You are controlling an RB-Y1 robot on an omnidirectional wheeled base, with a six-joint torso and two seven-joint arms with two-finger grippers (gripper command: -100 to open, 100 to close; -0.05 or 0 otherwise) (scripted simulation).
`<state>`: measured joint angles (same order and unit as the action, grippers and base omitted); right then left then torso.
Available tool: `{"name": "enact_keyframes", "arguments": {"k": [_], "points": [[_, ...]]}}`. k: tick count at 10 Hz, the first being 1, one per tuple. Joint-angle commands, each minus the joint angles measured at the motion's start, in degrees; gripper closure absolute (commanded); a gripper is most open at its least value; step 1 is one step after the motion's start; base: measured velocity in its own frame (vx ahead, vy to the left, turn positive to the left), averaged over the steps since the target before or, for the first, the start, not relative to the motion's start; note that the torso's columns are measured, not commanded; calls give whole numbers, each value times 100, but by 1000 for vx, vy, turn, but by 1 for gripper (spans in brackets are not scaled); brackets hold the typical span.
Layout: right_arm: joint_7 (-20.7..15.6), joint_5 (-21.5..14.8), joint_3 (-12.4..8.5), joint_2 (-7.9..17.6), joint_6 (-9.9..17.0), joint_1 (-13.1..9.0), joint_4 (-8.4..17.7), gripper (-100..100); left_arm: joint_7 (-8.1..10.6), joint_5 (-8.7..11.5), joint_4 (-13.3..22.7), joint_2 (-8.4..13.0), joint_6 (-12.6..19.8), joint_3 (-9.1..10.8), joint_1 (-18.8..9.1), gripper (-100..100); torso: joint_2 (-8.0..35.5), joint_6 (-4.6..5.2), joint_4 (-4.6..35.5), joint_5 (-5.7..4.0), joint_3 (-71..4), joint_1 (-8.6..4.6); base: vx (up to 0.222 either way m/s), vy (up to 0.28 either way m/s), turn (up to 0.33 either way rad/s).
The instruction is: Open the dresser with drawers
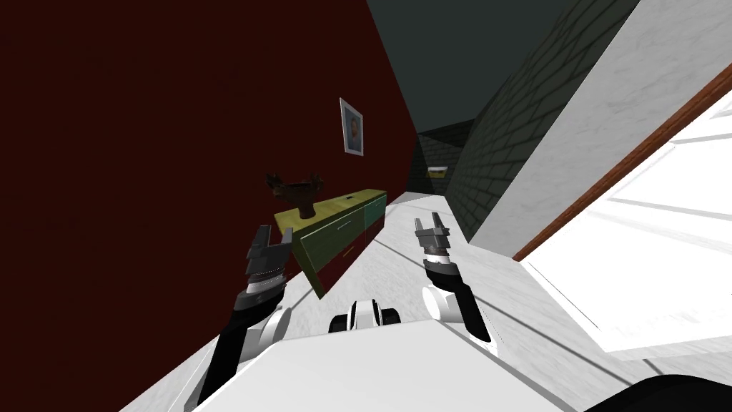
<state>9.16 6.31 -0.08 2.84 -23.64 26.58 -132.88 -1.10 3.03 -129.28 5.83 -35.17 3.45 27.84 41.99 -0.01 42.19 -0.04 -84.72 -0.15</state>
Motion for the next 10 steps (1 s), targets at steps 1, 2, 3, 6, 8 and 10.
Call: {"name": "enact_keyframes", "arguments": {"k": [1, 2, 3, 6, 8, 10], "points": [[0, 0, 0, 0, 0, 0, 0, 0, 64, 144, 299, 156, 219, 178, -72, -100, 5, 1, 2, 2, 0, 10, 172, -109, 72], [0, 0, 0, 0, 0, 0, 0, 0, 81, 190, 407, 175, 292, 230, -91, -100, 25, 1, 8, 4, 12, 14, 127, -115, 78], [0, 0, 0, 0, 0, -1, 0, 0, 99, 237, 517, 188, 368, 284, -110, -100, 46, 2, 14, 4, 25, 15, 123, -128, 66], [0, 0, 0, 0, 0, -1, 0, 0, 152, 378, 852, 211, 595, 444, -169, -100, 27, 1, 9, 3, 14, 15, 156, -128, 86], [0, 0, 0, 0, 0, -1, 0, 0, 185, 466, 1065, 221, 738, 545, -207, -100, 26, 1, 8, 5, 12, 20, 142, -114, 72], [0, 0, 0, 0, 0, -1, 0, 0, 230, 585, 1356, 218, 932, 680, -258, -100, 33, 1, 11, 5, 18, 19, 147, -126, 96]]}}
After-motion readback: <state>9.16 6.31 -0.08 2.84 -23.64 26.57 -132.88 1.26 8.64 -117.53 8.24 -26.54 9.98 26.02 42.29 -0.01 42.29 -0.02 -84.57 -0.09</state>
